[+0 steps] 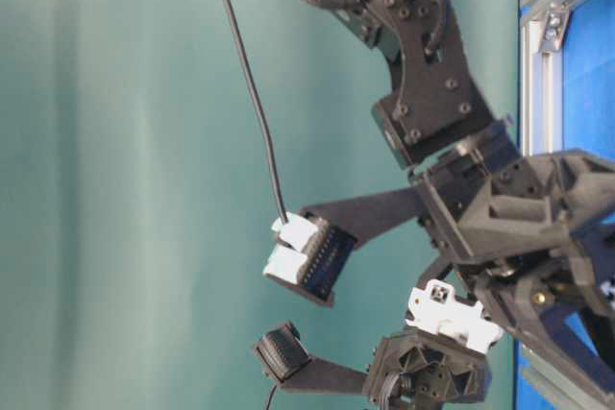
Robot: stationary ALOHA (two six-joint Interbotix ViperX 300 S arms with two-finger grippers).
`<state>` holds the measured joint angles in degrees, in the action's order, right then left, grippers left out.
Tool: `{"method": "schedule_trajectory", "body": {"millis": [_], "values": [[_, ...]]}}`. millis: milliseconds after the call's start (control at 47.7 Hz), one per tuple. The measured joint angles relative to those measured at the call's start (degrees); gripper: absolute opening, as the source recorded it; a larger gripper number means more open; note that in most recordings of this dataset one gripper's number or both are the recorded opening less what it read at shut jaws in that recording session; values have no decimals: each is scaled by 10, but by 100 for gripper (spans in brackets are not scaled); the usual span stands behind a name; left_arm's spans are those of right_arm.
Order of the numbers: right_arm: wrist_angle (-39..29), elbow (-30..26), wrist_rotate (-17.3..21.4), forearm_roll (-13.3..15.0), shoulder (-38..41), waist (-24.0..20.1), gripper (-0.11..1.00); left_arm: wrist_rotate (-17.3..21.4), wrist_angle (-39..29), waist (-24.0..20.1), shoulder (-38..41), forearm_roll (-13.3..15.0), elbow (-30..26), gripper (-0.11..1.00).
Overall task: Insert the wire through the string loop located on the left side.
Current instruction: 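Push the USB plug through the white loop with the right gripper, then move the left gripper toward the plug tip protruding from the loop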
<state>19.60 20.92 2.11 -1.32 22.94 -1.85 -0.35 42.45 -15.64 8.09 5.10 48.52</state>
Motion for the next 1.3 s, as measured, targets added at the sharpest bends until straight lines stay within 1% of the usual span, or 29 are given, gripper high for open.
{"method": "schedule_trajectory", "body": {"millis": [524,608,776,923,1091,1301], "values": [[-2,-4,0,0,3,1,0,0,0,0,0,0,0,0],[-2,-4,0,0,4,1,0,0,0,-2,-5,1,8,0],[-3,-4,0,0,4,1,0,0,0,-12,-36,0,46,0],[-3,-4,0,0,4,1,0,0,1,-19,-74,0,98,0],[-3,-4,0,0,4,0,0,0,2,-38,-123,0,162,0],[-3,-4,0,0,4,1,0,4,3,-56,-178,0,225,0]]}}
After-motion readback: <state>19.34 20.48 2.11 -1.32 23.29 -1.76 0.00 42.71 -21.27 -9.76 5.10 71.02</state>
